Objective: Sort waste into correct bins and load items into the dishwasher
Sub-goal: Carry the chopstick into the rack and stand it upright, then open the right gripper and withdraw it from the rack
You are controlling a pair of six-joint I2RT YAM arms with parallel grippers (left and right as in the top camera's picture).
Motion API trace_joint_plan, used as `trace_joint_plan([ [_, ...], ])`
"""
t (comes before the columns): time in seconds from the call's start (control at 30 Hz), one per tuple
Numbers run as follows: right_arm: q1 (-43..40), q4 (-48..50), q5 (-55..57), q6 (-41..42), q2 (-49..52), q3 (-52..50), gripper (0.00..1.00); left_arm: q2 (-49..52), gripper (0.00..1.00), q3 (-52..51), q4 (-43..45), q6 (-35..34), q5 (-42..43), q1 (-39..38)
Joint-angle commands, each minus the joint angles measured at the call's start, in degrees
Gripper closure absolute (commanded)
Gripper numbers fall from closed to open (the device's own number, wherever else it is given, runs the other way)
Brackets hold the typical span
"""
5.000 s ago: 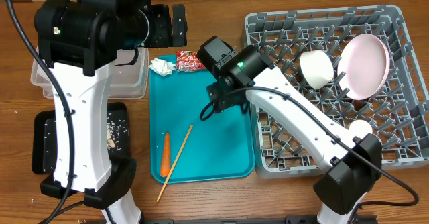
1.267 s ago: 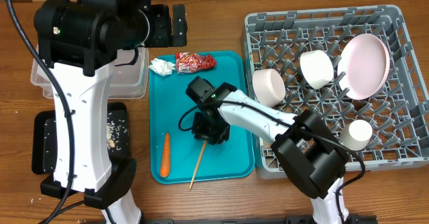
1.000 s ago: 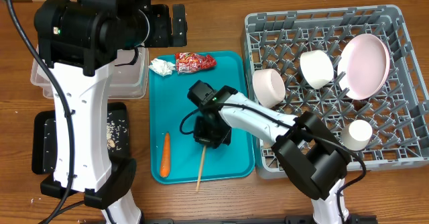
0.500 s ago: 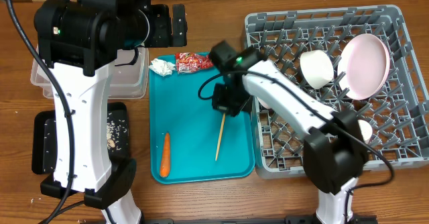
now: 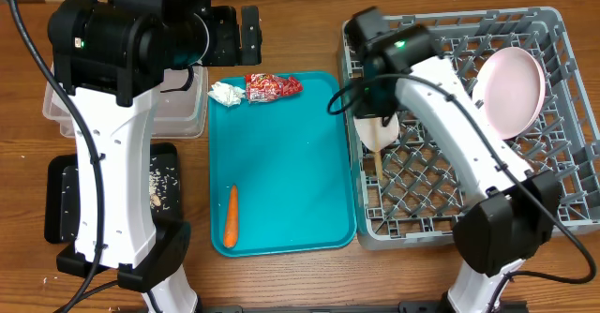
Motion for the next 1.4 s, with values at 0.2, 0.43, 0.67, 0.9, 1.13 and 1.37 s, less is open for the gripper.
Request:
trace_joint_plan([
  [0.2,-7.3,-2.2,5.3,-2.6,-0.5,0.8,0.96,-0.3,0.0,0.3,-0.1,1.5,-0.6,0.1],
  [0.43,-8.8,0.5,1.2,-9.9,-0.2,0.6,0.96,-0.3,0.0,0.3,-0.1,1.5,-0.6,0.1],
  [0.67,-8.8,-1.4,7.5,-9.9,0.2,0.4,0.96,-0.3,0.0,0.3,-0.1,1.5,-0.6,0.1],
  [0.9,-8.9,-2.2,7.7,-11.6,0.2,0.3,0.89,-0.3,0.0,0.3,-0.1,1.5,-0.6,0.1],
  [1.13,-8.3,-4.0,7.1,-8.7,-0.8,0.5,0.5,-0.3,0.0,0.3,-0.1,1.5,-0.6,0.1],
  [1.37,-4.1,-2.0,-20.2,-7.8,-4.6,0.5,0.4,-0.3,0.0,0.3,-0.1,1.5,-0.6,0.1],
])
